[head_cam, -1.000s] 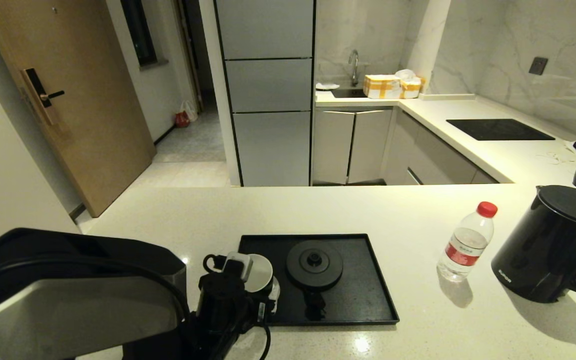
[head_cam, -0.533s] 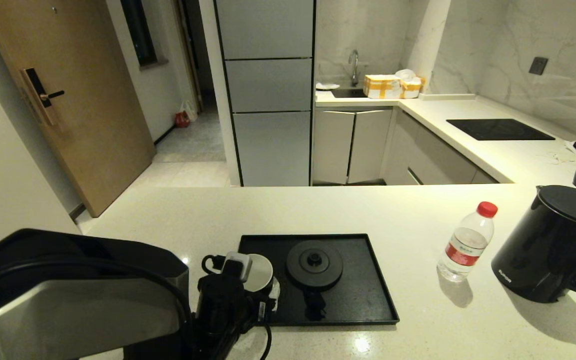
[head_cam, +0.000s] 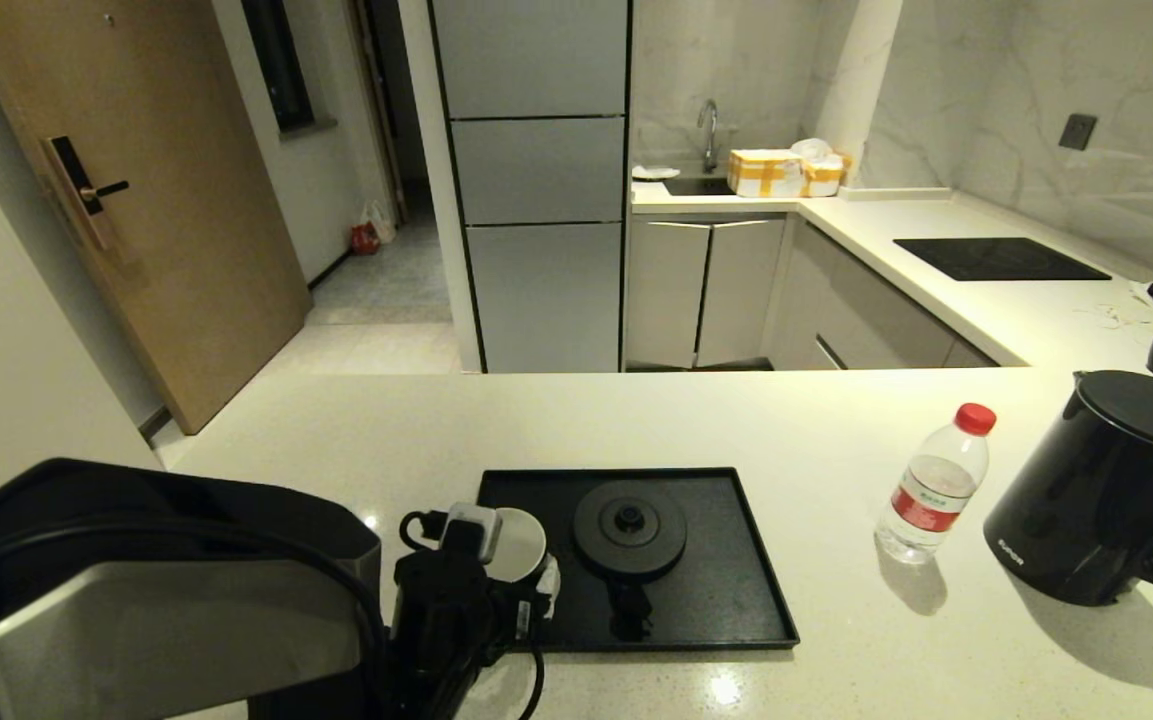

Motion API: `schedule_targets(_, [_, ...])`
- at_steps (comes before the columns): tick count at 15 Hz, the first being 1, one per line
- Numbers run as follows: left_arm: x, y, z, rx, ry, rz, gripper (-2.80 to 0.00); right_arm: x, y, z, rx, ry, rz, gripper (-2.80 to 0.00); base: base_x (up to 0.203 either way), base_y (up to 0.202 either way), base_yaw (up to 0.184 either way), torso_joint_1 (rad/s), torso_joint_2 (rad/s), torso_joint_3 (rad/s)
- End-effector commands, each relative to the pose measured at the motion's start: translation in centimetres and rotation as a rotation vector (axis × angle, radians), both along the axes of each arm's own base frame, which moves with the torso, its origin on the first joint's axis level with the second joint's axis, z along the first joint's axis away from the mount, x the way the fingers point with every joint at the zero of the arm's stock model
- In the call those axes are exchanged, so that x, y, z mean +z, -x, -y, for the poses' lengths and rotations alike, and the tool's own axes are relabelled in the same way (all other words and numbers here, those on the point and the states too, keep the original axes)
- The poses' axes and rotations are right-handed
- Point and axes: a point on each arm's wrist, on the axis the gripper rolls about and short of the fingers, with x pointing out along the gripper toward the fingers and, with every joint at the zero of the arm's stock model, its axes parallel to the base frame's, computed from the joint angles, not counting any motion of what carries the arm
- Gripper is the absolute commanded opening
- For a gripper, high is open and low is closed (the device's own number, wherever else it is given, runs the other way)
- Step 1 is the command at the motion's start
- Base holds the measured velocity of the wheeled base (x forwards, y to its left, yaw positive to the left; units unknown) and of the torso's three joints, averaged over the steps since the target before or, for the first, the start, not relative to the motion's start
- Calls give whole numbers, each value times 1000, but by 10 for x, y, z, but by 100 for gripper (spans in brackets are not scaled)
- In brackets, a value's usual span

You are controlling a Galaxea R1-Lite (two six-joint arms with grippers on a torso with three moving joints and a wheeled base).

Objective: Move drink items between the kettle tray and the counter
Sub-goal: Return the tea cup to its original position

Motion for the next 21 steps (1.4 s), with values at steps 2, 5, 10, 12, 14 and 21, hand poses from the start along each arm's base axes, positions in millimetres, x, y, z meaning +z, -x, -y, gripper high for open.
schedule_targets(2, [1,3,0,4,7,20,0,0,0,0,1,0,-3,-280,0,0,0,0,0,0])
schedule_targets(5, [-1,8,-2,7,-8,6,0,0,0,0,1,0,-3,-280,0,0,0,0,0,0])
schedule_targets(10, [-5,14,-1,-1,-14,-8,0,0,0,0,1,0,-2,-280,0,0,0,0,0,0])
schedule_targets(12, [-10,23,-6,5,-39,-40,0,0,0,0,1,0,-2,-280,0,0,0,0,0,0])
schedule_targets(14, [-10,24,-6,6,-37,-43,0,0,0,0,1,0,-3,-280,0,0,0,0,0,0])
schedule_targets(21, [-15,31,-6,26,-48,-61,0,0,0,0,1,0,-3,-280,0,0,0,0,0,0])
